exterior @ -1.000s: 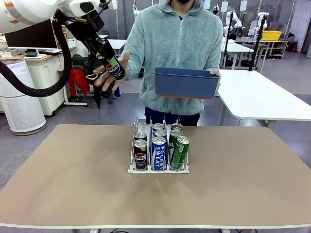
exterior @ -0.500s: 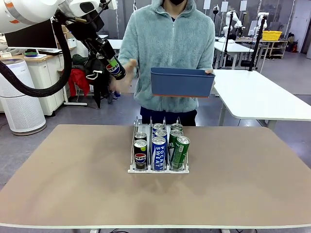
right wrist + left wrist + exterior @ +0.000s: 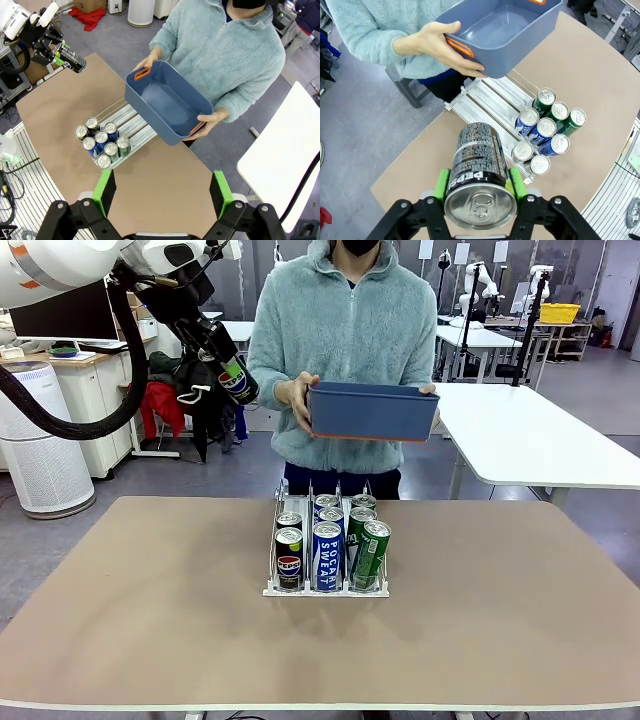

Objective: Fill the beverage cans into the dispenser.
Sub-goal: Place the picked Pepsi coke in the line of the Automatic Can Dispenser with the same cans.

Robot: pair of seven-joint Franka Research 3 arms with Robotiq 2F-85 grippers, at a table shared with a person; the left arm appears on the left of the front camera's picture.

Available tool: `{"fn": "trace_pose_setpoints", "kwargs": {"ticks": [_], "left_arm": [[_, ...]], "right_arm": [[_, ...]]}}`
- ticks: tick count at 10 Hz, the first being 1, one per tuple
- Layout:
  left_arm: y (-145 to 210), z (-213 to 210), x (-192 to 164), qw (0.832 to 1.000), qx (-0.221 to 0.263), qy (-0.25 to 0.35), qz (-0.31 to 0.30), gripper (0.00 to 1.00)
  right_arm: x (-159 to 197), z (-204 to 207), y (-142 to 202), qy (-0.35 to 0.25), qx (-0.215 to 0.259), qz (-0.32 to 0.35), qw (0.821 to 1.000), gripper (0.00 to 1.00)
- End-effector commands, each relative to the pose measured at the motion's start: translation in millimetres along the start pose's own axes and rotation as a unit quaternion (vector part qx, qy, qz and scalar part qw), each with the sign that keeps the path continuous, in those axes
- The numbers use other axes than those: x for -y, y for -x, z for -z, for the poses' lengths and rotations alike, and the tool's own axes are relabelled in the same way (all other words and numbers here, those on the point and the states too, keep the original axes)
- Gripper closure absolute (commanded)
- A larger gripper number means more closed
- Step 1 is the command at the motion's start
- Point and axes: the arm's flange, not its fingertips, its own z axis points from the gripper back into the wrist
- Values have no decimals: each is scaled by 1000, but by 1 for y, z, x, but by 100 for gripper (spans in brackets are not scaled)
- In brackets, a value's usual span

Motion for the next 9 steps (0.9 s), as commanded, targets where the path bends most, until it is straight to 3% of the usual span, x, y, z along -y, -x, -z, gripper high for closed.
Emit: {"fn": "trace_pose_setpoints", "kwargs": {"ticks": [1, 2, 3, 6, 9], "left_arm": [[0, -4, 0, 1000, 2, -1, 4, 100], [0, -4, 0, 1000, 2, -1, 4, 100], [0, 0, 0, 1000, 0, 0, 0, 42], [2, 8, 49, 994, -28, -48, -95, 42], [34, 24, 112, 993, -95, -34, -68, 42]], "right_arm": [[-1, 0, 0, -3, -1, -6, 1000, 0], [-1, 0, 0, -3, -1, -6, 1000, 0], [-1, 0, 0, -3, -1, -6, 1000, 0], [-1, 0, 0, -3, -1, -6, 1000, 0], [-1, 0, 0, -3, -1, -6, 1000, 0]]}}
